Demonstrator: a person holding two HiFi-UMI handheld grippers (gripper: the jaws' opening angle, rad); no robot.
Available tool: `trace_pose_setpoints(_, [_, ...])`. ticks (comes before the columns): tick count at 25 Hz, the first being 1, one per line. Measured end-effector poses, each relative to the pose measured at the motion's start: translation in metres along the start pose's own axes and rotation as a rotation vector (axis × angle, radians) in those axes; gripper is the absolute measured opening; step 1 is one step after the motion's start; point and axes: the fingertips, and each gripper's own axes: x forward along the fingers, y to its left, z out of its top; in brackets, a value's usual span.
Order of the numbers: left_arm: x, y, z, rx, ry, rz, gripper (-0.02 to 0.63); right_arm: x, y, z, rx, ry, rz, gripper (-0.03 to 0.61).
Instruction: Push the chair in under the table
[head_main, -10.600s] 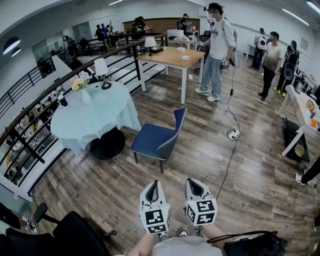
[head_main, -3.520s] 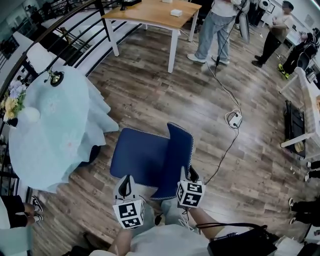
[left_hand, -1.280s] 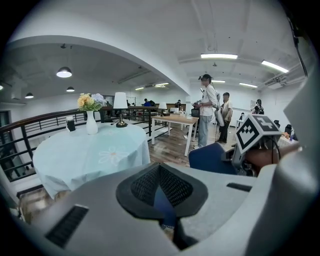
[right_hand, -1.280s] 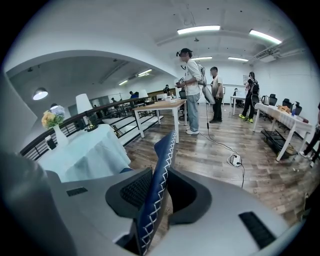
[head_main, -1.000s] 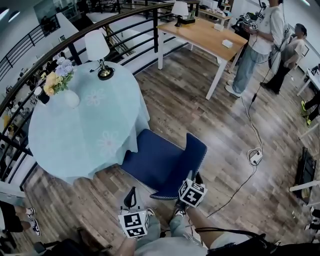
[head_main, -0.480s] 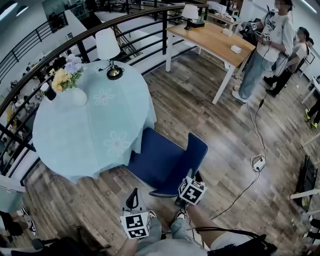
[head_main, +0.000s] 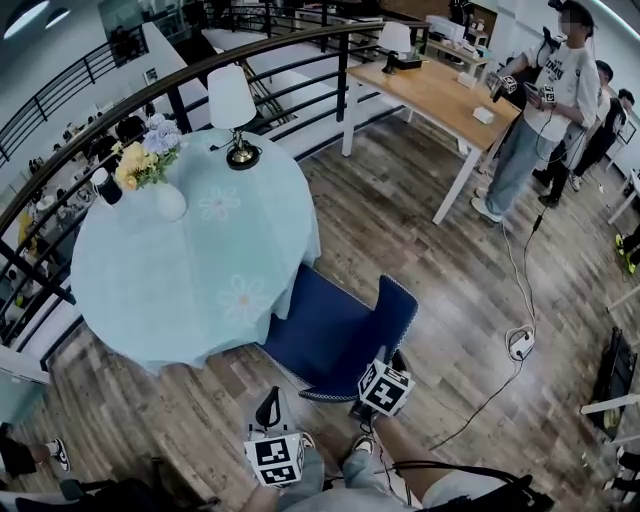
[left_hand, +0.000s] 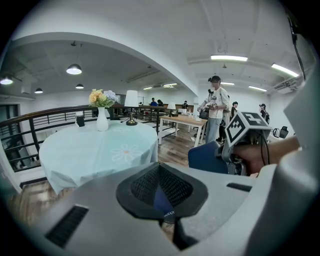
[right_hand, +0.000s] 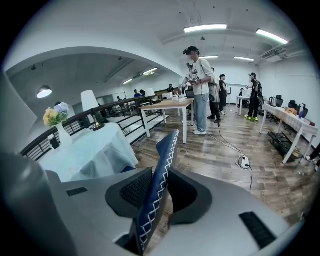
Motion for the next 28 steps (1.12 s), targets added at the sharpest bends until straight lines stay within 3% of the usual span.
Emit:
trace_pose_setpoints(17, [0.004,0.024,-0.007,-0.03,0.007,0.034,-0.002,0.015,0.037,0.004,-0.007,0.012,0.027,0.104])
trace_pose_setpoints(28, [0.008,0.029,-0.007,-0.042,0.006,0.039,-0.002,0.018,0.037,0.007,-0.009,0.024,0.02,0.104])
